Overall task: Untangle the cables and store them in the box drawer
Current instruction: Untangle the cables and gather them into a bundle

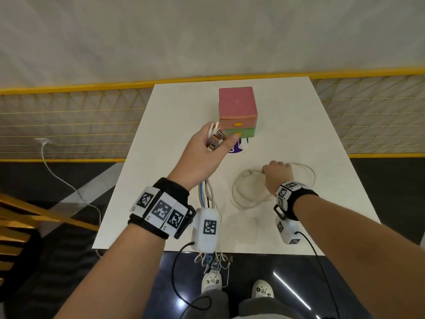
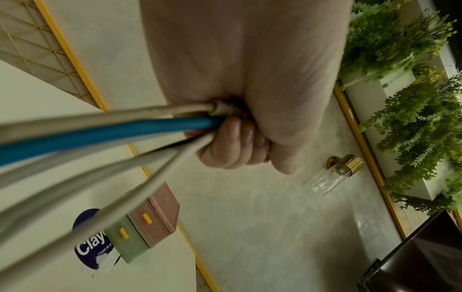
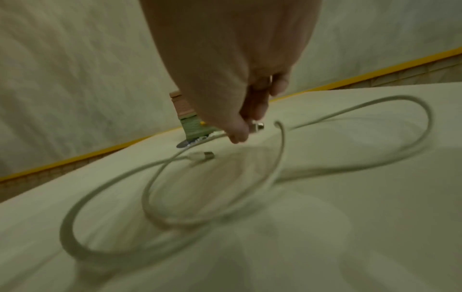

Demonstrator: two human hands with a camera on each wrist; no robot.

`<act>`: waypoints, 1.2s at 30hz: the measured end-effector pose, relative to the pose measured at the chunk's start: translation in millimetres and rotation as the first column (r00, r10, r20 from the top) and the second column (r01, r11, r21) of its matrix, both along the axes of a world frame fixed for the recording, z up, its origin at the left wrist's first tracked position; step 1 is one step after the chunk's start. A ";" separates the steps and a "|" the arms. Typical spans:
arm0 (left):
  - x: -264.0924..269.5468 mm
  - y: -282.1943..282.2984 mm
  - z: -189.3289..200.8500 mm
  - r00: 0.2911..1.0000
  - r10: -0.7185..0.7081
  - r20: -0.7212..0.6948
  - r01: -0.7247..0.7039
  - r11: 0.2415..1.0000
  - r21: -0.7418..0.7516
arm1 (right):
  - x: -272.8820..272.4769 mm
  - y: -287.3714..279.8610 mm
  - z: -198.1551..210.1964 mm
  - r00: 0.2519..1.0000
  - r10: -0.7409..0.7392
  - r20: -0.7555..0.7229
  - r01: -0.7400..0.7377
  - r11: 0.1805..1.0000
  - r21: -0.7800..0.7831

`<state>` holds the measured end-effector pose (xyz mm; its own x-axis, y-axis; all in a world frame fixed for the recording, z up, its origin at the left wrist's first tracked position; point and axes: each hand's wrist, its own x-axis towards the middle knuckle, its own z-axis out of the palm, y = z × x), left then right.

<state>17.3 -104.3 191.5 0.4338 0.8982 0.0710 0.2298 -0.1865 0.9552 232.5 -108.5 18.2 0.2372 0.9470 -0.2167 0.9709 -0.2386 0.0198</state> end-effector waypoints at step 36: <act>9.7 -2.4 47.7 0.920 0.186 0.345 -0.198 0.980 -0.001 | -67.9 -108.0 41.4 0.504 0.200 -0.840 -0.144 0.979 0.146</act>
